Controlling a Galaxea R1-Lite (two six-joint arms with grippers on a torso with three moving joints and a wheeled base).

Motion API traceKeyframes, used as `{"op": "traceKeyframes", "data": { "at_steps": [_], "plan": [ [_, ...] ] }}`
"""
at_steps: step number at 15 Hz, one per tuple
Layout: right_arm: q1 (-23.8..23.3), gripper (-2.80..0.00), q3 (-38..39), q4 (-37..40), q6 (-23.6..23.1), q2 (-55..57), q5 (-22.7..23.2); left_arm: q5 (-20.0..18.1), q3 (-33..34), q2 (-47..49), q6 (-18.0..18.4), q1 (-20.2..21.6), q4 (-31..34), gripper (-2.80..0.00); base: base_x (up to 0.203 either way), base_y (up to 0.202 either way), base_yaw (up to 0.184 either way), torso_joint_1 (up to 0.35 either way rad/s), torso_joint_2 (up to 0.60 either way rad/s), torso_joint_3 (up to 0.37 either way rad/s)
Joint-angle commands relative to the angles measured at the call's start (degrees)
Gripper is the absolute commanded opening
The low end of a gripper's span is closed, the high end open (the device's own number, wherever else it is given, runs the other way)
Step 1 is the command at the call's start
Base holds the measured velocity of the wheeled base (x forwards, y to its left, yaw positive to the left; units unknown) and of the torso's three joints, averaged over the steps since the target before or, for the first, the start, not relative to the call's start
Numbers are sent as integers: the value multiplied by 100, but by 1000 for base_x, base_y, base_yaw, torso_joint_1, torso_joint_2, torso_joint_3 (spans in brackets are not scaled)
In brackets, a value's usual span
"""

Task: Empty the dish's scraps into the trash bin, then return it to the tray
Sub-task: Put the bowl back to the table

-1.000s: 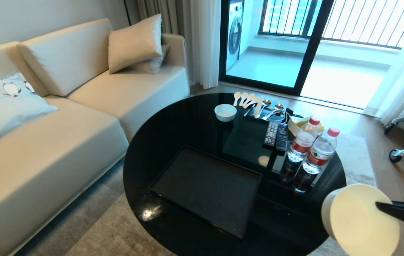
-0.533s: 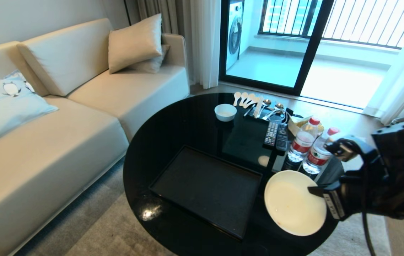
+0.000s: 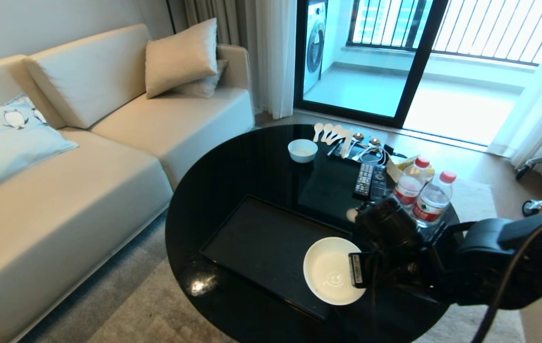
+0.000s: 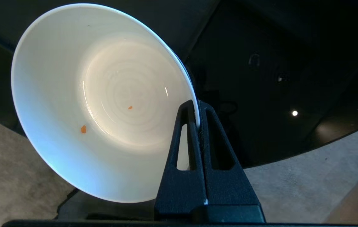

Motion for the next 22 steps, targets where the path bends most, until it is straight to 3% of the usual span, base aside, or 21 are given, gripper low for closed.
{"op": "traceKeyframes", "data": {
  "at_steps": [1, 5, 11, 17, 22],
  "plan": [
    [107, -280, -360, 10, 414, 736, -38, 5, 0, -2, -6, 0, -2, -280, 0, 0, 0, 0, 0, 0],
    [173, -280, -1371, 454, 1082, 1346, -24, 5, 0, -2, -6, 0, -1, -280, 0, 0, 0, 0, 0, 0],
    [180, -280, -3014, 1802, 2150, 2216, -20, 5, 0, -2, -6, 0, -2, -280, 0, 0, 0, 0, 0, 0],
    [125, -280, -3396, 1854, 2895, 2640, -72, 5, 0, -2, -6, 0, -2, -280, 0, 0, 0, 0, 0, 0],
    [-211, -280, -3786, 1781, 3221, 2861, -198, 5, 0, 6, -6, 0, -2, -280, 0, 0, 0, 0, 0, 0]
  ]
}}
